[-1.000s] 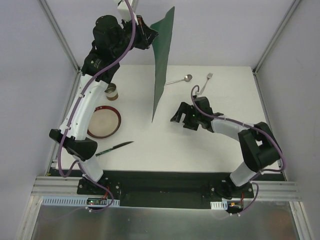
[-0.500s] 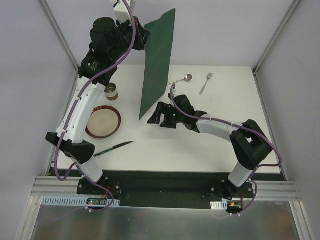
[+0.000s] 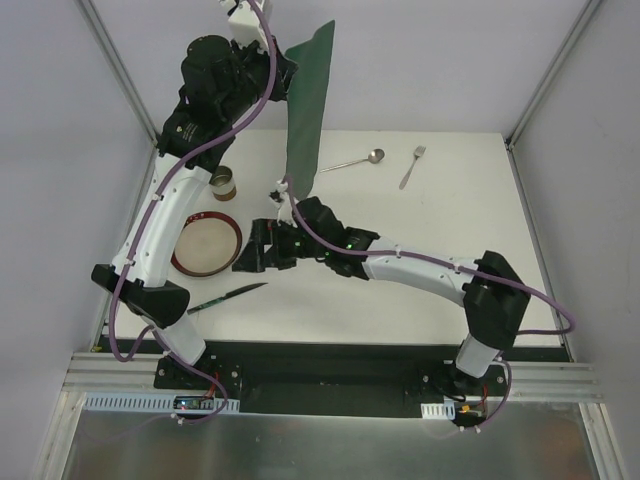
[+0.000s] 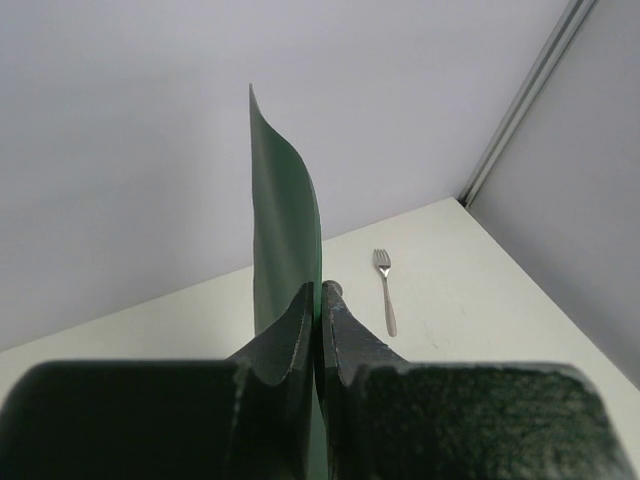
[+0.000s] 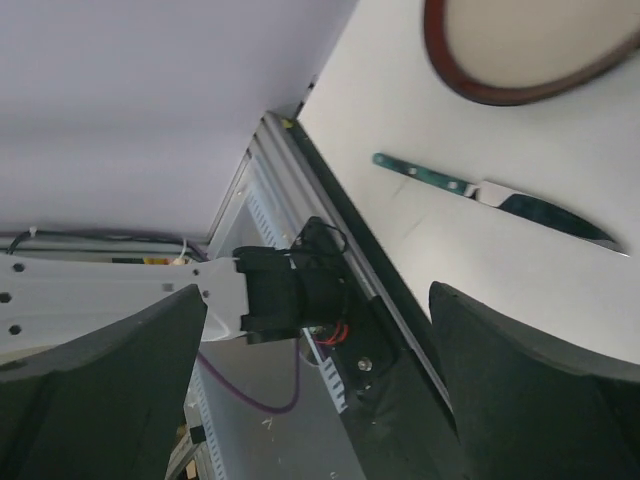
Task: Set the dinner table for one person
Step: Place the napkin at the center of the board.
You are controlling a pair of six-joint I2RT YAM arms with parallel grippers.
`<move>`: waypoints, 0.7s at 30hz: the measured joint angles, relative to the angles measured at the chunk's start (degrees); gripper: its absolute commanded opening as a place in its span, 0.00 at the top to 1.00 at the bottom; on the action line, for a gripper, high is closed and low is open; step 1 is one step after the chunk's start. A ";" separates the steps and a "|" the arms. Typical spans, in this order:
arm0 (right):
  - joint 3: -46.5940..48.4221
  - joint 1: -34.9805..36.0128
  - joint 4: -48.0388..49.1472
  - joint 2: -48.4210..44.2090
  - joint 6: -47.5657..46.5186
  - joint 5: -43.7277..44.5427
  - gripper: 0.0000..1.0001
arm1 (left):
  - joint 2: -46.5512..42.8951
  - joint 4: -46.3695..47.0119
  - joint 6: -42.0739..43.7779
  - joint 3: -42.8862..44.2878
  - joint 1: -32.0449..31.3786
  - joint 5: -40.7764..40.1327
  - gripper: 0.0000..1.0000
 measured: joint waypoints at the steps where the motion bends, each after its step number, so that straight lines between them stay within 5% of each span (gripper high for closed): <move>1: 1.79 1.27 0.02 0.92 -0.09 -0.04 0.04 | 0.00 0.04 0.20 -0.22 0.00 -0.28 1.00; 10: 10.19 5.05 -2.78 9.75 -1.51 -0.52 0.04 | -0.42 0.59 0.59 -3.98 0.00 -0.83 1.00; 21: 11.87 -1.77 -6.51 16.35 -2.25 -0.33 0.04 | -4.96 0.20 1.27 -6.23 -0.02 -1.31 1.00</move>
